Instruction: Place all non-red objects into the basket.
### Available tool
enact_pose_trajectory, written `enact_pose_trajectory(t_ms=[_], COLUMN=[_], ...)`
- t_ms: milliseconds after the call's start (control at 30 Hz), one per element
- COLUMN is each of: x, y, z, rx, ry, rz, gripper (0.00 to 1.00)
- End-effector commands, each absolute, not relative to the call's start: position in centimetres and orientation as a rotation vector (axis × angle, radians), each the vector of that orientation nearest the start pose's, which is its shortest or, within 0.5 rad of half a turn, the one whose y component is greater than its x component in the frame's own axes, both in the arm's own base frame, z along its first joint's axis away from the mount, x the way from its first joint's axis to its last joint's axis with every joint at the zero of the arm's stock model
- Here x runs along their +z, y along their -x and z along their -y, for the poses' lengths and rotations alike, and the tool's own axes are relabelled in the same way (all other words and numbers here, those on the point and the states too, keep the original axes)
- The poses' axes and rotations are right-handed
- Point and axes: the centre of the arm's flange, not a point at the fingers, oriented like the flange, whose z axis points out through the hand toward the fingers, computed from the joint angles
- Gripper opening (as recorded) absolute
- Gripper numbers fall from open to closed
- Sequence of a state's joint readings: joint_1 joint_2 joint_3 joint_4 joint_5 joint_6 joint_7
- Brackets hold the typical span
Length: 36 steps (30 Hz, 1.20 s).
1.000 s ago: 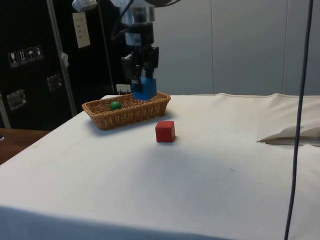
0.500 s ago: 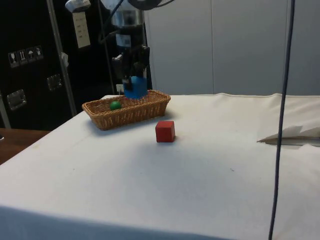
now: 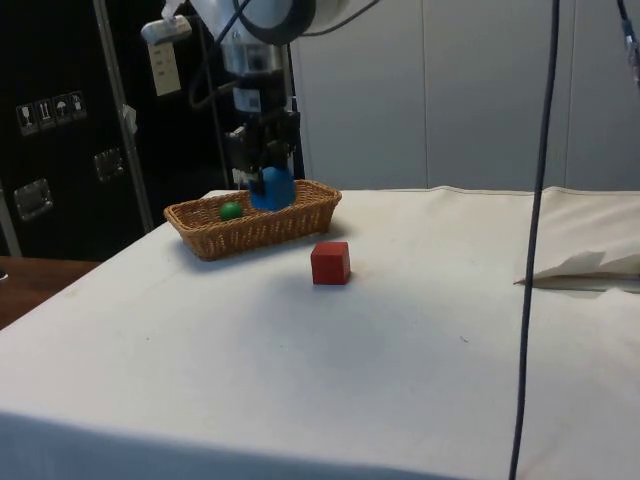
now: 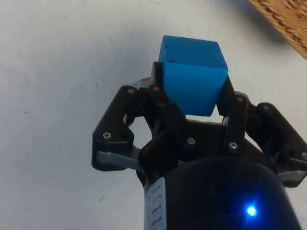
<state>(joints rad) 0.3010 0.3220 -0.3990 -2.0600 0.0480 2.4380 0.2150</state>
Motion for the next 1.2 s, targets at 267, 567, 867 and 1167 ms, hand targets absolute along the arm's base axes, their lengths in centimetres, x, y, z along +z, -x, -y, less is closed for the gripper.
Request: enact_pose_trajectory(t_ms=[267, 567, 867, 1167], x=[28.5, 28.5, 28.5, 27.9], y=[-60.5, -61.0, -62.2, -63.2], z=[7.4, 9.0, 10.6, 11.6], rx=[-0.141, -0.150, -0.165, -0.178], ry=[3.164, 3.165, 3.168, 3.167], rz=[-0.568, -0.629, -0.669, -0.705], gripper=[0.03, 0.03, 0.03, 0.03])
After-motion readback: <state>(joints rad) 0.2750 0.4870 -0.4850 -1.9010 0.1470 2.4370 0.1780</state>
